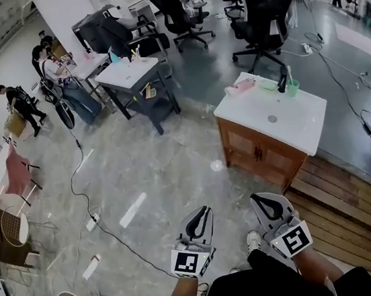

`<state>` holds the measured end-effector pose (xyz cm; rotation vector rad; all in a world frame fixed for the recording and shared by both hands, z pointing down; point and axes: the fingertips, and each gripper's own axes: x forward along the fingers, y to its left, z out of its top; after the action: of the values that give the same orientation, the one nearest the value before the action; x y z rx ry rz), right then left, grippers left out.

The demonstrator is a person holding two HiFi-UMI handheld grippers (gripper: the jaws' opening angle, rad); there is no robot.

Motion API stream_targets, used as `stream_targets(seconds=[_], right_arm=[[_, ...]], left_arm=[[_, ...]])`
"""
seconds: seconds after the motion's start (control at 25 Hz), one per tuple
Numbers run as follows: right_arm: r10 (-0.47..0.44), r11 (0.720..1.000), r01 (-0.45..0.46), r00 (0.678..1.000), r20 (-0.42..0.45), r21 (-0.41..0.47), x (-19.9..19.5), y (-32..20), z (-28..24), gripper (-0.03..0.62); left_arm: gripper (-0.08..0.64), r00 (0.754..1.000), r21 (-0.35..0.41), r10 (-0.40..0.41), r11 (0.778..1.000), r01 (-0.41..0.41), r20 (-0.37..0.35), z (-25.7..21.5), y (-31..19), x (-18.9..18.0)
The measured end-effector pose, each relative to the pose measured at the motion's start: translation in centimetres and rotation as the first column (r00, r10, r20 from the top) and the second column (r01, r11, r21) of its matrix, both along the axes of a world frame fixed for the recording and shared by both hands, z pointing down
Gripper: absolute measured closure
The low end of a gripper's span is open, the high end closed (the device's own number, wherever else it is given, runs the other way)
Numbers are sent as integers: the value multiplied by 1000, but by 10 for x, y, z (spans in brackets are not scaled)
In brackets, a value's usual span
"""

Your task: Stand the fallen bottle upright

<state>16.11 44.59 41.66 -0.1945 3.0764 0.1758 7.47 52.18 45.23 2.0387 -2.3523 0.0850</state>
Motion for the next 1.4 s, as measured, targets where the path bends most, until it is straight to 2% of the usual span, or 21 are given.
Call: stream_targets(seconds=[0.08, 0.16, 0.2, 0.4, 0.56, 0.72, 0.88, 1.0, 1.2, 1.4], right_arm=[[1, 1000, -1, 1000, 11, 3, -12, -21, -3, 575], [3, 1000, -3, 999, 45, -1, -24, -42, -10, 575], [5, 1000, -4, 998, 63, -6, -29, -53, -14, 575], [0, 1000, 0, 1000, 13, -10, -41, -106, -9, 575], [5, 1000, -4, 1000, 20, -19, -44, -148, -10, 575], [12, 1000, -11, 999, 35, -26, -41, -184, -14, 575], [24, 998, -23, 1000, 3, -56, -44, -211, -5, 569], [39, 996, -40, 999, -14, -80, -52, -227, 3, 563], [76, 990, -78, 997, -24, -114, -77, -257, 9, 564], [130, 987, -131, 991, -24, -92, -120, -295, 11, 572]], left_arm=[[436, 1000, 10, -7, 1000, 7, 1, -3, -21, -14], [397, 1000, 11, -14, 1000, 14, 2, -2, -43, -26], [347, 1000, 9, -17, 1000, 17, 3, -2, -54, -31], [254, 997, 25, -75, 997, 74, 27, -12, -103, -52], [202, 992, 41, -123, 992, 121, 36, -15, -140, -64], [186, 988, 50, -150, 988, 149, 31, -21, -171, -70], [186, 990, 29, -137, 990, 136, 42, -19, -194, -75], [186, 993, 0, -115, 993, 115, 10, -12, -211, -89], [187, 997, -8, -65, 998, 65, -31, -5, -249, -117], [187, 999, 12, -20, 1000, 20, -39, -3, -290, -163]])
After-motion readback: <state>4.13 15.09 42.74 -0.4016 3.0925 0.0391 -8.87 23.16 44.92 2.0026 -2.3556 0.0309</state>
